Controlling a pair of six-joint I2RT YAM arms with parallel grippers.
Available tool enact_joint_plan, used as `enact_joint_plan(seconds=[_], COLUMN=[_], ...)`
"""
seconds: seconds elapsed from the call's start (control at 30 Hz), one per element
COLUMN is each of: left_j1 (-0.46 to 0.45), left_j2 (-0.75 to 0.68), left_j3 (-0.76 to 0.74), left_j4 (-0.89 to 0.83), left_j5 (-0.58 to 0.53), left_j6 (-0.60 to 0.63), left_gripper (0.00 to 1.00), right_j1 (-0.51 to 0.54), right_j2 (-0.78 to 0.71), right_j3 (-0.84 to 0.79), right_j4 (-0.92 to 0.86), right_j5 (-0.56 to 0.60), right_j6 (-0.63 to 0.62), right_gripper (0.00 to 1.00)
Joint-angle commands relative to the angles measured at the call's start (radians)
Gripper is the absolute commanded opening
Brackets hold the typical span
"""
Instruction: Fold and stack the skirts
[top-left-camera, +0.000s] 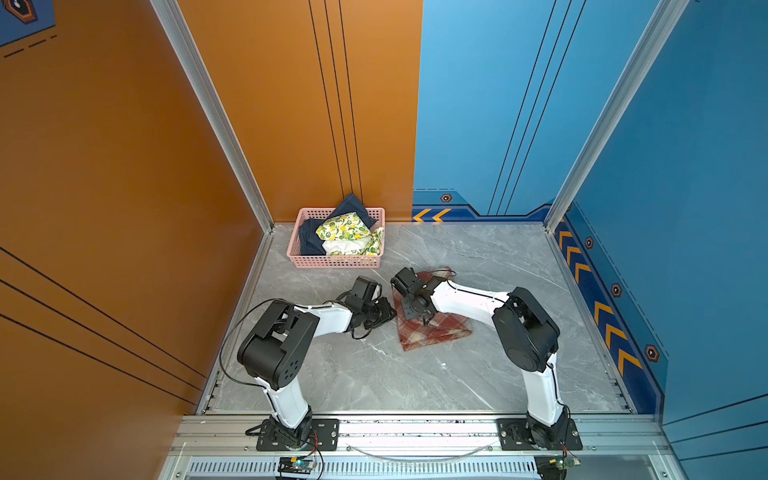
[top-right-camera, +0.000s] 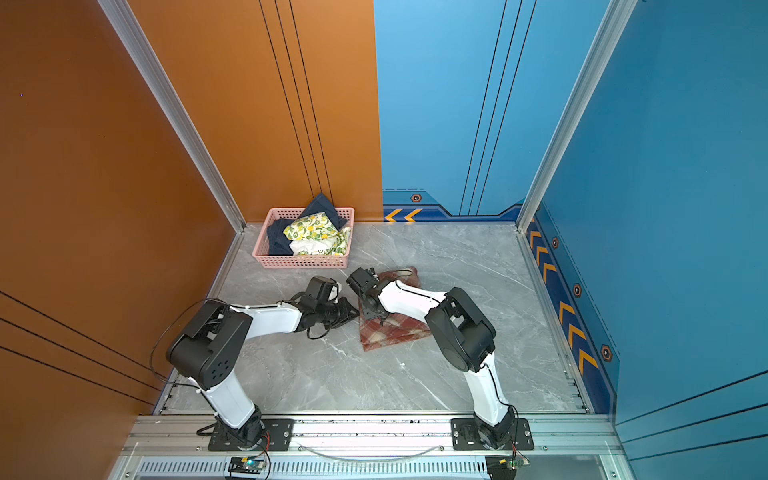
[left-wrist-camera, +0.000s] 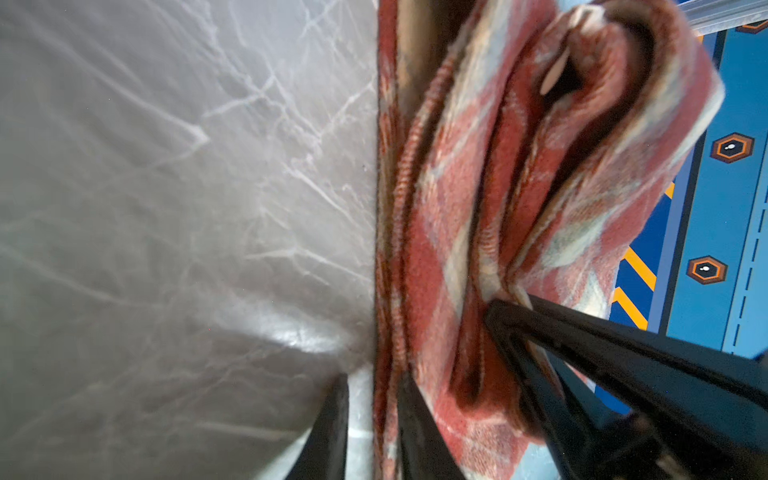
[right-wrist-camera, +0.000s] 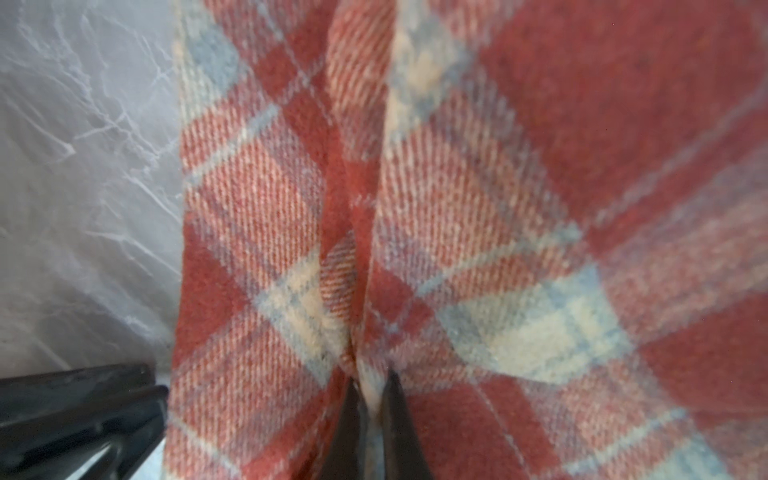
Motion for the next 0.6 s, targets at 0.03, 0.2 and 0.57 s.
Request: enact_joint_plan(seconds=[0.03,0.2,0.57], left_j1=[-0.012,-0.019,-0.039], left_j2=[0.046,0.064,0.084], left_j3=[-0.012,-0.011,-0.011], left_j4=[-0.065,-0.054,-0.042], left_j5=[-0.012,-0.011,-0.020], left_j6=[-0.004,-0.009,-0.012], left_gripper=[0.21,0.19,0.10], right_j1=[-0.024,-0.027,-0.009], right_j2=[-0.102,-0.180,-0.279], right_j3=[-0.049,-0.087,-0.171], right_j4=[0.006,0.034,0.083], right_j5=[-0.036,-0.114,-0.188], right_j6=[-0.014,-0.013,0.043], right_gripper=[0.00,0.00,0.00])
